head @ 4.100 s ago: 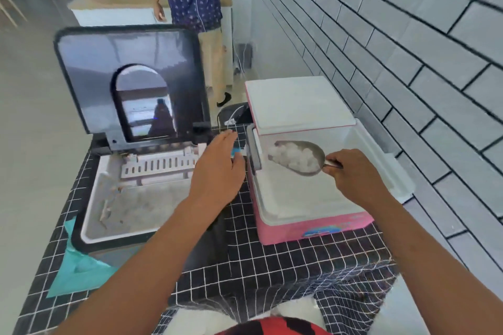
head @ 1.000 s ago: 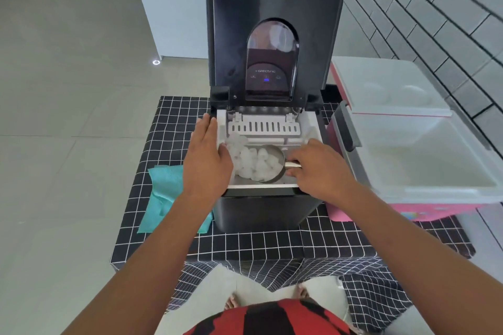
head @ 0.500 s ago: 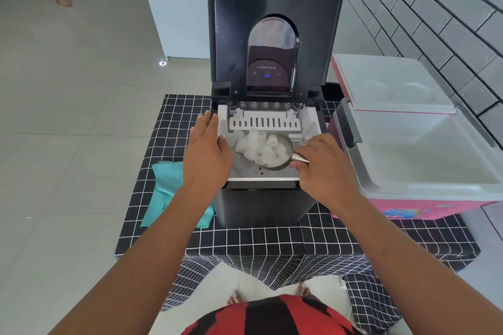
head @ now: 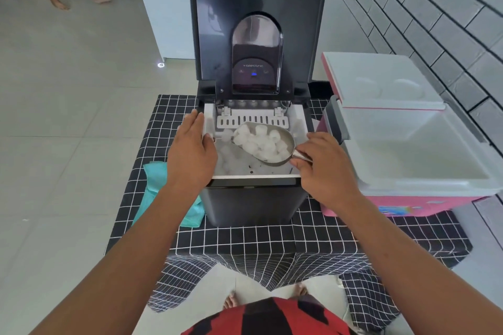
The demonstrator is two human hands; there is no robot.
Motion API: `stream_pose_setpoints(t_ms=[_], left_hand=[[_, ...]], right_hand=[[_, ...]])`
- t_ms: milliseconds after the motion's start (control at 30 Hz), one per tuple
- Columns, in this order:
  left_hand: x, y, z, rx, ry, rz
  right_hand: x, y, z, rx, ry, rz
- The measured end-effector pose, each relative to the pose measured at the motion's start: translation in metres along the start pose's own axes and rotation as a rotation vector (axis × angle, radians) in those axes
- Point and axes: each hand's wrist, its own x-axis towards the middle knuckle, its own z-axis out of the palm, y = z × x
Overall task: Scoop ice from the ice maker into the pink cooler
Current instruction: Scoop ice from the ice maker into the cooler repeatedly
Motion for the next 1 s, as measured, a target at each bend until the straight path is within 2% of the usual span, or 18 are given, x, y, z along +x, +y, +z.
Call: stream_pose_setpoints(t_ms=[233,467,800,900,1000], left_hand=[[0.000,0.015,-0.005,0.142,0.023,0.088],[0.011,0.081,0.015,0.009,0.032,0.151],[0.016,0.205,0.098,-0.133,-0.153,0.342],[0.014,0.227,0.132,-0.120,-0.276,0.334],[0.011,0.239,0.163,0.011,-0.379,0.257]], right_hand=[[0.003,0.018,-0.012,0.109,0.036,-0.016],[0.008,0.058,-0.047,0.065,0.103,-0.027],[-0.018,0.195,-0.091,-0.104,0.098,0.242],[-0.024,0.233,-0.091,-0.154,0.037,0.318],[-0.022,0.259,-0.086,-0.190,-0.021,0.363]])
